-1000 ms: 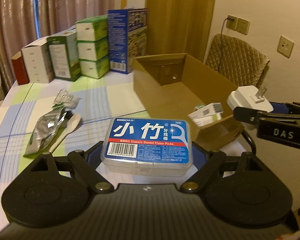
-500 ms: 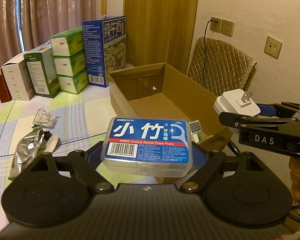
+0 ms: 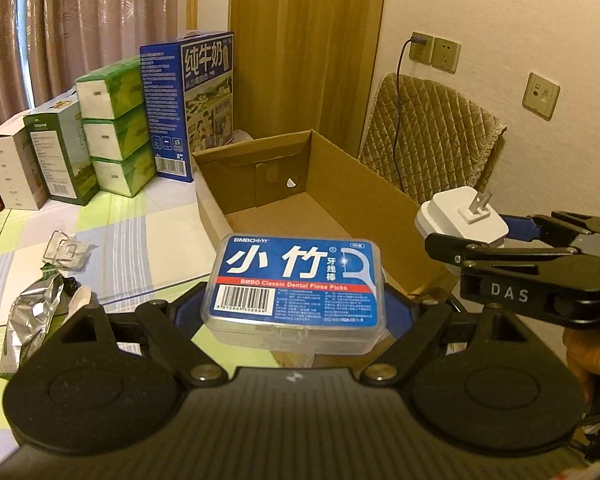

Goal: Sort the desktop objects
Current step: 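Carry the floss box and plug adapter over the cardboard box, then open the left tool to drop the floss box while the right tool releases the plug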

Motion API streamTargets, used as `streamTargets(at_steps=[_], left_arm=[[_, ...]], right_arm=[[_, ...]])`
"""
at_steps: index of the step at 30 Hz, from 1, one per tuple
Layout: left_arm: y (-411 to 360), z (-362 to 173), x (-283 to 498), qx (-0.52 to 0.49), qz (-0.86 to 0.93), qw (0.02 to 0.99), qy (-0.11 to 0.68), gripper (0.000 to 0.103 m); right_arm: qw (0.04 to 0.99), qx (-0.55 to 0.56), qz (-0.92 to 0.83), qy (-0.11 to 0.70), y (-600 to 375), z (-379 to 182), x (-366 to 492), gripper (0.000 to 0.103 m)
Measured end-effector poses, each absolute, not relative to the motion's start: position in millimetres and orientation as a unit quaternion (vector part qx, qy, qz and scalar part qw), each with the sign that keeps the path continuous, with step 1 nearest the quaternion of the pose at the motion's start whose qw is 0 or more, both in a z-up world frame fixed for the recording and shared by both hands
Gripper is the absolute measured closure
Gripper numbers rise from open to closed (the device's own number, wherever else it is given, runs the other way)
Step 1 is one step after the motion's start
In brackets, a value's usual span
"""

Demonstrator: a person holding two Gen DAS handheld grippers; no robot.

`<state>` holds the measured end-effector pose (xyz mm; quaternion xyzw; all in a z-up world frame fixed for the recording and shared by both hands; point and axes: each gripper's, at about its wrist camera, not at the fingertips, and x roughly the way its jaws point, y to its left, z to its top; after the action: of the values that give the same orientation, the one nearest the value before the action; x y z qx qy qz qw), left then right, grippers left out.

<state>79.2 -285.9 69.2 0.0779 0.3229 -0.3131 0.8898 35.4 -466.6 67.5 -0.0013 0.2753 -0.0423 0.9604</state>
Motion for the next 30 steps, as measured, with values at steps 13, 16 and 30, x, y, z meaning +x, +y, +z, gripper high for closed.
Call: streamTargets(at_steps=[13,16,30], left_arm=[[-308.2,65.6,103.8,0.086,-0.322,0.886,0.323,0.018],[-316.5,64.3,114.1,0.092,-0.326,0.883,0.324,0.018],[-347.1,38.7,160.4,0.102,-0.342,0.867,0.347,0.018]], right_arm=[[0.958,0.017,-0.043,0.283,-488.6,64.4,63.3,0.042],[0.957,0.026,-0.042,0.287,-496.1,62.8,73.4,0.042],[0.951,0.045,-0.044,0.301,-515.2,49.6,108.1,0.042]])
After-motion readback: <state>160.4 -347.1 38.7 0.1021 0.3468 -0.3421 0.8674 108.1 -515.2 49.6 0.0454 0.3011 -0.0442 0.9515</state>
